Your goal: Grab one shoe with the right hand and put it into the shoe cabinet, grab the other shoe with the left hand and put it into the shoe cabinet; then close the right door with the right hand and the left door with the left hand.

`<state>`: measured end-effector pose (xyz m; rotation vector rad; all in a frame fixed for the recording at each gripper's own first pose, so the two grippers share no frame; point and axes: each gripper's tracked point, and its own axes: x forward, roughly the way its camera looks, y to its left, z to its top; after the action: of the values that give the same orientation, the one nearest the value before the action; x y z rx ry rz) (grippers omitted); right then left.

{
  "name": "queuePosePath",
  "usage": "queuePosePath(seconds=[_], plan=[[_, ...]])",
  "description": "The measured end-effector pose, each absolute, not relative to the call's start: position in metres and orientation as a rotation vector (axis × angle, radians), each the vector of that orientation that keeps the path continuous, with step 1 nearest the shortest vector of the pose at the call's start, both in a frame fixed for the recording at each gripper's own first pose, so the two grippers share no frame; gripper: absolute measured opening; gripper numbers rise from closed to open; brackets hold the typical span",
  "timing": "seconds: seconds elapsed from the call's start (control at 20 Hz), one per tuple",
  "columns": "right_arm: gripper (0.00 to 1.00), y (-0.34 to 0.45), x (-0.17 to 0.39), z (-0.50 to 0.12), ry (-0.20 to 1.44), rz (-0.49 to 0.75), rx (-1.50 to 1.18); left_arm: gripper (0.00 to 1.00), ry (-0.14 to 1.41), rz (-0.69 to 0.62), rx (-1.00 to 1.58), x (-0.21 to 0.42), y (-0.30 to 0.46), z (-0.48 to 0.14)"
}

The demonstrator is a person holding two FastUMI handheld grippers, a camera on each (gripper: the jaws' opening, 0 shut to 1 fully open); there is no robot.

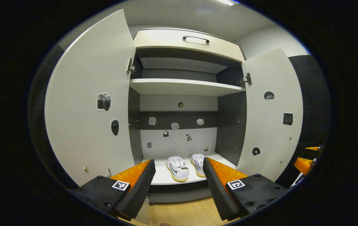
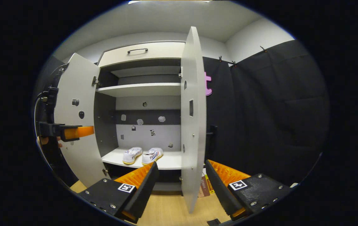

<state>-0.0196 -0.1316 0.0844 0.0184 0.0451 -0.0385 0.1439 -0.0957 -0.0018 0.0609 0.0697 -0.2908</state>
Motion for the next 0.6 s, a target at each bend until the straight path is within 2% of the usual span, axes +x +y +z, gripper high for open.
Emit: queuePosePath(seconds=[0.3, 0.35, 0.6], plan=[[0.93, -0.198, -0.015, 0.088, 0.015, -0.171, -0.035, 0.97, 0.035, -0.256, 0.041, 0.092, -0.057, 0.001], [0.93, -0.204, -0.009, 0.087, 0.019, -0.176, -0.032, 0.94, 0.033, -0.245, 0.043, 0.086, -0.050, 0.001], [0.93, -0.215, 0.025, 0.072, 0.056, -0.164, -0.021, 0.97, 0.010, -0.180, 0.032, 0.061, -0.007, 0.008]])
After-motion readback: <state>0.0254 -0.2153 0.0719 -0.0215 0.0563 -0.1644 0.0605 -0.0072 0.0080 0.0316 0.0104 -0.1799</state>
